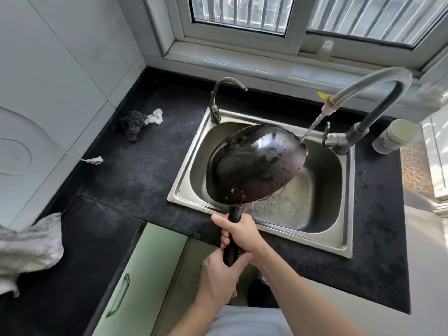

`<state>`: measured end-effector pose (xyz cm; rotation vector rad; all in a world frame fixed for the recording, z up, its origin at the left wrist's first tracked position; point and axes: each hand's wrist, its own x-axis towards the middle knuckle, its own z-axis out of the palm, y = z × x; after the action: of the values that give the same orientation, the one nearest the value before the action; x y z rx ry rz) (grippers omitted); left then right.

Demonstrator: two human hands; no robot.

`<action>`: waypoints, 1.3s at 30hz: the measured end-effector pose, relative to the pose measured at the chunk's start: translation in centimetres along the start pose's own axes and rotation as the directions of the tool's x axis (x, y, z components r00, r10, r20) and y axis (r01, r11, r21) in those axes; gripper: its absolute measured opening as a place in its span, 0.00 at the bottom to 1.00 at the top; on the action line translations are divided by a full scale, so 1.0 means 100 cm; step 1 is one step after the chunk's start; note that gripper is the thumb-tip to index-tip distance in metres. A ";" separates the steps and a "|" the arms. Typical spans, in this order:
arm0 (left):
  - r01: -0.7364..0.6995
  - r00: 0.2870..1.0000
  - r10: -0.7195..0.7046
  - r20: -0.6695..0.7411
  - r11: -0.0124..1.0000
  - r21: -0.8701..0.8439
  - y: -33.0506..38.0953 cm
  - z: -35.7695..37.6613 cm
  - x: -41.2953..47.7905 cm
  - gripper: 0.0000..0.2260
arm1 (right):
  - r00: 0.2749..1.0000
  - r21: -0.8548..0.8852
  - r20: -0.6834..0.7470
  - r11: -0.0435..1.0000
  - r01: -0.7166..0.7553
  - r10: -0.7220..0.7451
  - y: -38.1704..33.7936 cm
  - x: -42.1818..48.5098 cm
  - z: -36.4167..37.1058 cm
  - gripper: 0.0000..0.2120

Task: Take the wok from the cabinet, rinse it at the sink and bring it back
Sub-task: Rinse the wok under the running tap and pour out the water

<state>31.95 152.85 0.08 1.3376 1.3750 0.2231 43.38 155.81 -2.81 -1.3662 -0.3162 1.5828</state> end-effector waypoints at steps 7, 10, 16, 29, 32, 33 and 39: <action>0.373 0.910 -0.214 0.355 0.795 -0.478 0.009 0.008 0.001 0.12 | 0.997 0.109 0.074 0.994 -0.022 0.014 0.005 -0.001 -0.018 0.17; 0.424 0.890 -0.234 0.390 0.738 -0.525 0.009 0.014 0.003 0.14 | 0.995 0.137 0.098 0.990 -0.044 0.031 0.006 -0.002 -0.023 0.17; 0.341 0.929 -0.249 0.272 0.862 -0.374 0.005 0.026 0.007 0.15 | 0.992 0.111 -0.043 0.988 -0.109 0.114 -0.003 -0.007 -0.024 0.18; 0.245 0.948 -0.194 0.251 0.950 -0.192 0.011 0.055 0.014 0.13 | 0.967 0.196 -0.212 0.976 -0.096 0.138 -0.001 -0.002 -0.052 0.24; 0.217 0.954 -0.171 0.246 0.960 -0.178 0.010 0.062 0.013 0.13 | 0.971 0.189 -0.198 0.978 -0.093 0.131 0.003 -0.005 -0.061 0.24; 0.212 0.955 -0.166 0.246 0.961 -0.175 0.011 0.065 0.013 0.13 | 0.973 0.193 -0.195 0.977 -0.088 0.126 0.004 -0.006 -0.064 0.23; 0.218 0.952 -0.175 0.253 0.964 -0.155 0.013 0.082 0.012 0.14 | 0.978 0.191 -0.175 0.978 -0.082 0.116 0.008 -0.009 -0.084 0.22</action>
<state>39.39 149.80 -2.40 1.0316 1.2437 0.0487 50.13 151.48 -5.64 -1.3901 0.0107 1.5117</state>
